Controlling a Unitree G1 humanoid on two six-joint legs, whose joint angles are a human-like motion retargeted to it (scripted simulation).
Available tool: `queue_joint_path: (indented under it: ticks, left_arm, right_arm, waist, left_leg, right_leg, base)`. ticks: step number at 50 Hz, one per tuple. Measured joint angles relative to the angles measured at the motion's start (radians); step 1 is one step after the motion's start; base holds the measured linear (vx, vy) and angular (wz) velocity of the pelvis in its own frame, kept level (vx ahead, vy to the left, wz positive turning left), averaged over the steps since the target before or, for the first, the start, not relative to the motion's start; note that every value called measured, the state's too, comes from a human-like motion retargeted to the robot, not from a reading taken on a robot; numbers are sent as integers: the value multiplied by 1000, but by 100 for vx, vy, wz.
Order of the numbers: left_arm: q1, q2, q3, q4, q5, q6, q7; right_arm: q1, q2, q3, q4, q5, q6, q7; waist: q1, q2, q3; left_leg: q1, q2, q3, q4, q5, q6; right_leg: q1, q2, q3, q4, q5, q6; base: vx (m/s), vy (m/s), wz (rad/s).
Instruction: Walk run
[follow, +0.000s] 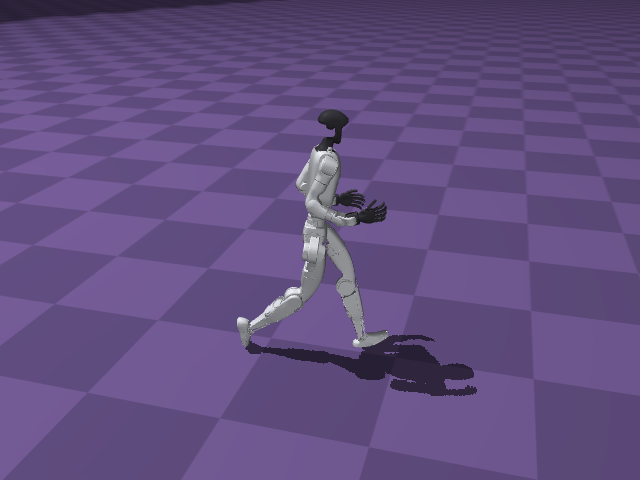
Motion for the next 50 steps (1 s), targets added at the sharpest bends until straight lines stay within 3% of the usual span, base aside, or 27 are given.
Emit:
queue_joint_path:
  ticks: [2, 3, 4, 5, 8, 10, 15, 17, 20, 21, 22, 23, 24, 25, 28, 30, 33, 35, 37, 40, 41, 42, 43, 45, 47, 50]
  left_arm:
    - [-68, 14, -20, -32, 9, -10, 28]
    - [-66, 9, -78, -27, 13, -35, 52]
    - [-114, -2, -66, -2, -5, -66, 60]
    - [-185, -16, -18, 32, -35, -99, 60]
    - [-321, -85, -91, 44, -79, -109, 99]
    - [-360, -116, -138, 10, -89, -102, 140]
    - [-373, -89, -198, -76, -132, -59, 170]
    - [-369, -44, -205, -124, -154, -22, 106]
    - [-359, 25, -209, -184, -149, 23, 4]
    - [-346, 45, -197, -201, -128, 26, -15]
    - [-319, 56, -170, -209, -95, 22, -35]
    - [-263, 49, -113, -200, -38, 5, -57]
    - [-211, 26, -90, -156, 27, -16, -51]
    - [-163, -5, -84, -95, 97, -38, -30]
    - [-119, -153, -126, 34, -2, -87, 104]
    - [-82, -185, -159, 91, -192, -96, 34]
    - [-17, -138, -172, 115, -244, -70, -52]
    - [11, -79, -165, 106, -206, -68, -73]
    - [22, -33, -157, 86, -167, -57, -70]
    - [15, 14, -165, 28, -161, -46, -61]
    - [5, 27, -169, -5, -163, -40, -57]
    - [-4, 44, -173, -36, -163, -35, -50]
    - [-8, 68, -177, -64, -161, -31, -38]
    - [-9, 79, -261, -66, -135, -61, 11]
    - [-109, 10, -157, 5, -179, -66, -46]
    - [-187, -47, -287, 56, -237, -66, -71]
  right_arm:
    - [13, 48, 38, 3, 32, 26, 43]
    - [76, 70, 34, 20, 50, 30, 76]
    - [113, 81, 64, 39, 82, 37, 89]
    - [136, 87, 112, 59, 121, 45, 92]
    - [213, 52, 138, 93, 144, 74, 87]
    - [267, 41, 98, 92, 73, 94, 81]
    - [294, 19, -39, 73, -131, 53, 52]
    - [265, 17, -55, 50, -151, 43, 43]
    - [186, 6, -55, 2, -132, 70, 31]
    - [168, 1, -41, -23, -121, 84, 26]
    - [159, -5, -12, -44, -115, 91, 17]
    - [170, -12, 50, -56, -117, 86, 3]
    - [172, -8, 57, -46, -105, 82, 2]
    - [169, 1, 37, -24, -85, 78, 8]
    - [95, -9, 87, 34, -134, 150, 6]
    - [77, -26, 89, 51, -211, 129, -18]
    - [87, -31, 95, 56, -231, 101, -25]
    - [96, -25, 114, 49, -209, 97, 9]
    - [97, -15, 141, 36, -156, 97, 73]
    - [57, -26, 190, 5, -35, 129, 134]
    - [34, -44, 211, -15, 12, 148, 145]
    - [14, -60, 233, -32, 54, 165, 157]
    - [1, -74, 257, -46, 88, 181, 172]
    - [44, -75, 258, -44, 115, 168, 240]
    - [10, -74, 311, 7, 151, 195, 264]
    - [-23, -53, 344, 76, 167, 212, 244]
  waist:
    - [-51, 5, -32]
    - [-42, 12, -70]
    - [-63, 8, -84]
    - [-99, -1, -86]
    - [-163, 42, -147]
    - [-226, 90, -163]
    - [-406, 177, -150]
    - [-440, 217, -99]
    - [-481, 209, -51]
    - [-510, 158, -45]
    - [-501, 120, -47]
    - [-416, 108, -63]
    - [-375, 125, -67]
    - [-355, 157, -64]
    - [-228, 108, -126]
    - [-195, 115, -131]
    - [-119, 73, -141]
    - [-59, 41, -148]
    - [-4, 8, -142]
    - [39, -1, -122]
    - [48, 10, -106]
    - [35, 16, -100]
    - [-19, 12, -114]
    - [-28, 62, -160]
    - [-73, 79, -173]
    - [-111, 109, -196]
  left_leg:
    - [-50, 47, -53, 318, -14, 63]
    - [-19, -47, -219, 399, -75, 48]
    - [16, -11, -166, 478, -145, 48]
    - [53, 91, -2, 556, -221, 57]
    - [261, 68, -37, 437, -251, -28]
    - [413, 76, -39, 305, -74, -104]
    - [748, 109, -10, 43, 673, -386]
    - [770, 115, -29, 191, 715, -456]
    - [784, 33, -99, 387, 715, -456]
    - [800, 0, -104, 436, 715, -456]
    - [811, -7, -55, 496, 696, -445]
    - [810, 34, 103, 577, 640, -410]
    - [762, 117, 128, 721, 546, -377]
    - [690, 221, 87, 897, 434, -343]
    - [393, 204, 140, 946, 234, -210]
    - [213, 213, 123, 847, 134, -113]
    - [63, 101, 101, 483, 49, -40]
    - [41, 44, 112, 184, 2, 19]
    - [48, 7, 93, -27, -47, 3]
    - [55, 75, 173, -113, -77, -24]
    - [54, 89, 153, -62, 40, 17]
    - [46, 116, 134, 20, 103, 50]
    - [26, 169, 117, 168, 56, 63]
    - [-30, 58, -215, 378, -23, 68]
    - [18, 171, 32, 500, -142, 68]
    - [174, 103, 30, 389, -173, 48]
  right_leg:
    - [-79, 71, -132, 142, -46, -95]
    - [-125, 61, -172, 294, -147, -112]
    - [-202, 28, -190, 426, -238, -133]
    - [-295, -16, -198, 548, -325, -156]
    - [-522, -35, -156, 454, -469, -198]
    - [-635, -85, -151, 276, -510, -181]
    - [-705, -215, -42, -399, -549, -139]
    - [-690, -241, -18, -575, -624, -154]
    - [-685, -328, -73, -584, -651, -177]
    - [-672, -346, -45, -506, -426, -207]
    - [-656, -312, -2, -420, -300, -264]
    - [-632, -170, 69, -316, -371, -375]
    - [-630, -159, -6, -204, -445, -403]
    - [-640, -213, -154, -87, -521, -389]
    - [-486, -150, -85, -156, -589, -455]
    - [-404, -112, -39, -227, -555, -441]
    - [-241, -175, -213, -376, -325, -378]
    - [-140, -166, -217, -435, -181, -319]
    - [-57, -190, -252, -445, -75, -238]
    - [4, -181, -275, -314, 0, -142]
    - [3, -146, -236, -211, 0, -128]
    - [-2, -100, -222, -127, -4, -139]
    - [-18, -33, -258, -80, -18, -199]
    - [-89, 18, -320, 141, -126, -272]
    - [-216, -6, -183, 315, -255, -266]
    - [-407, -8, -104, 323, -402, -269]
  base:
    - [205, -104, 30]
    - [174, -48, 6]
    - [97, -28, -12]
    - [165, -47, -25]
    - [221, -62, 16]
    - [222, -59, 87]
    - [198, -54, 64]
    - [199, -46, -55]
    - [199, -57, 9]
    - [207, -100, 56]
    - [273, -153, -143]
    - [299, -159, -207]
    - [269, -128, -125]
    - [205, -65, 19]
    - [206, -41, -82]
    - [142, -20, 9]
    - [182, -37, 15]
    - [153, -45, -67]
    - [184, -39, -67]
    - [166, -34, -61]
    - [143, -53, -61]
    - [214, -106, 18]
    - [266, -88, 65]
    - [223, 16, 35]
    - [140, 20, -57]
    - [107, -4, 40]
